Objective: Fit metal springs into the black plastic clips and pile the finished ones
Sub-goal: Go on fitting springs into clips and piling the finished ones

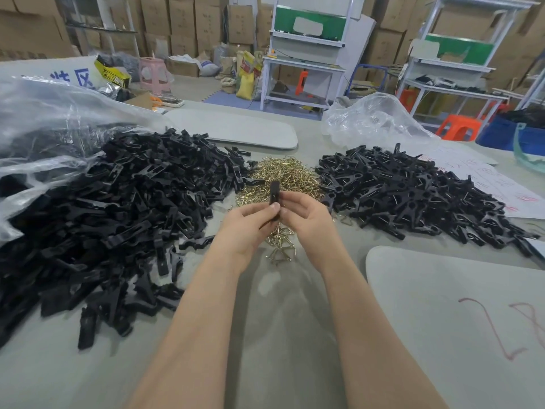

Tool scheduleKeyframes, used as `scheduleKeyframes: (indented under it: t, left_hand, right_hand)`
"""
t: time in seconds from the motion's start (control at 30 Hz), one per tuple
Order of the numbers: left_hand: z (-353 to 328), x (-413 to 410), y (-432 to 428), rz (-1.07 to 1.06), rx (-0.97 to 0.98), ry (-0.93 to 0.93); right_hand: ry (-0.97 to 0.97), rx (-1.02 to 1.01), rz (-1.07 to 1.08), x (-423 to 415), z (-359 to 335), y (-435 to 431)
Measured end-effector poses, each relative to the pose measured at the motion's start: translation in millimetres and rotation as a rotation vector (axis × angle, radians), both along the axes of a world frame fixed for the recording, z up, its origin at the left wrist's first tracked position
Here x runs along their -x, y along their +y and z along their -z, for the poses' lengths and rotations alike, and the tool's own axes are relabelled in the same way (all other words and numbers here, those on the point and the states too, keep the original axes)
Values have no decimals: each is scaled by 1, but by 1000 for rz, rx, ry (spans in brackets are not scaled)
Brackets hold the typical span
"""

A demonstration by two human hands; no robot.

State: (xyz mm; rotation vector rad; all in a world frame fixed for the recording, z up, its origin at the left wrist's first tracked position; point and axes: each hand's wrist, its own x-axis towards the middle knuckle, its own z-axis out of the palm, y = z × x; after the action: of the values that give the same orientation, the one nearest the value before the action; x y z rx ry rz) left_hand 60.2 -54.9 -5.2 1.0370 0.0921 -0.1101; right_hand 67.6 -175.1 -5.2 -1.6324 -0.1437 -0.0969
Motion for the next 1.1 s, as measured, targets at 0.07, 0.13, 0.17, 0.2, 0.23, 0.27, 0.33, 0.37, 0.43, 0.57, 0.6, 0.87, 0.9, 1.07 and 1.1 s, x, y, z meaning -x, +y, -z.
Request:
scheduleKeyframes:
  t: [0.07,0.13,0.17,0.2,0.23,0.27,0.33,0.37,0.43,0.57,0.6,0.87,0.9,1.07,1.1]
  left_hand:
    - [-2,0,0,11,66,3]
    - [-3,1,-2,12,97,0]
    - [-4,1,-3,10,107,-3]
    - [-4,1,-4,6,120,-8]
    - [-4,1,-5,1,135,-14]
    - [-5,1,-5,-5,143,-21]
    - [-5,1,-6,-5,119,-41]
    - [-4,1,-7,1,96,-56]
    - [-1,3,-8,17,35,-84]
    - [8,0,-6,-146,-669,-214]
    - [9,0,-5,-198,-843,-248]
    - [16,-1,-6,-373,-1271,-496]
    - [16,-1,-6,-382,-1275,-521]
    - [14,0,-8,-354,-1281,-620]
    - [13,1,-8,-345,-1280,-632]
  right_hand:
    - [35,-96,2,0,-1,-2]
    - [122,-292,-3,0,-2,-3]
    - [184,-421,-7,0,-3,-3]
    - [245,-557,-11,0,-4,-3]
    - [298,-665,-8,-1,-5,-2]
    - [341,-735,-4,-1,-5,-1]
    - [396,-804,-6,-1,-4,2]
    - [405,-795,-4,0,-4,3]
    - [354,-648,38,0,-2,3]
    - [62,-175,300,-3,-3,-14]
    - [37,-195,335,-3,-6,-18]
    - [47,-34,280,1,-16,-26]
    - [47,42,286,1,-15,-26]
    - [72,149,251,2,-15,-28]
    - [78,158,250,1,-16,-29]
